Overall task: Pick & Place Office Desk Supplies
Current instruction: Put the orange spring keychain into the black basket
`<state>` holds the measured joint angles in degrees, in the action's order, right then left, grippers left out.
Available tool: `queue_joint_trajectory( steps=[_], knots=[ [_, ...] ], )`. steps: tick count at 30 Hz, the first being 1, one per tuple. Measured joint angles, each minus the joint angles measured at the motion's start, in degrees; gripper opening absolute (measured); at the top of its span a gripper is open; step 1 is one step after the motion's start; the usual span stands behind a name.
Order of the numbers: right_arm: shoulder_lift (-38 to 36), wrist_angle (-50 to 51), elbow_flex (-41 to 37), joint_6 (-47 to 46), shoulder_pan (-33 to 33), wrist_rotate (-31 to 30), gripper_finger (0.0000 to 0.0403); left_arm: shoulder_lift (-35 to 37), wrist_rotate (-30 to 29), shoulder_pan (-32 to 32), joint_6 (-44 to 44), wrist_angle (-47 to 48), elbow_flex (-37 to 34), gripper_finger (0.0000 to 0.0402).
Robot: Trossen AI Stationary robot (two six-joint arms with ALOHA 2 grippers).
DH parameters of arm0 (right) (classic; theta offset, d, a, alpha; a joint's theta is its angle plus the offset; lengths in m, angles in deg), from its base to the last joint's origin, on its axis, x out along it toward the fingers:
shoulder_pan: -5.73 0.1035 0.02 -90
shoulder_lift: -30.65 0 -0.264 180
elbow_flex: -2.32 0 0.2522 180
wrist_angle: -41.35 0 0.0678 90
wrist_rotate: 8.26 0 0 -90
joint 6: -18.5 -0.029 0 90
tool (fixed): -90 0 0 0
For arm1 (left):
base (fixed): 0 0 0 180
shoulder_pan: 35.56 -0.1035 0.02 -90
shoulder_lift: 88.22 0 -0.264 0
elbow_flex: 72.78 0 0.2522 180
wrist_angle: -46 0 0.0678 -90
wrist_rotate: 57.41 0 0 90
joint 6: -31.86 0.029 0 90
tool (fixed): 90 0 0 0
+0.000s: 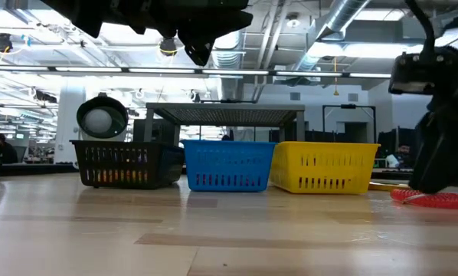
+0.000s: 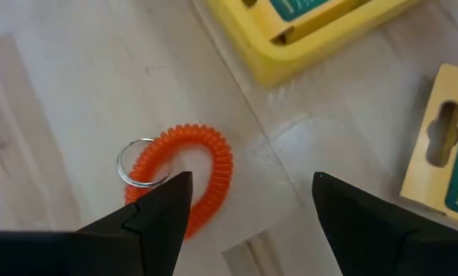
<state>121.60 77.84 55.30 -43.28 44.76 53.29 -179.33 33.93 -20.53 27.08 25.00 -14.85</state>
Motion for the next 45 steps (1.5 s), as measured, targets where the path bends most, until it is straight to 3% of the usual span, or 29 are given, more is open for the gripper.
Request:
queue_joint_trajectory(
  steps=[19,38,41,45],
  knots=[
    [2.63,-1.57,0.13,-0.81,-0.04,0.35,0.0254,0.0,-0.02,0.0,0.02,0.0,0.0,0.0102],
    [2.23,-2.32,0.11,-0.54,0.1,2.65,0.0026,0.0,-0.02,0.0,0.02,0.0,0.0,0.0102],
    [1.12,-1.79,0.33,0.76,0.46,4.08,0.0009,0.0,-0.02,0.0,0.02,0.0,0.0,0.0102],
    [-2.21,-1.88,1.04,3.01,0.83,5.87,0.0017,0.0,-0.03,0.0,0.02,-0.04,0.0,0.0102]
  ],
)
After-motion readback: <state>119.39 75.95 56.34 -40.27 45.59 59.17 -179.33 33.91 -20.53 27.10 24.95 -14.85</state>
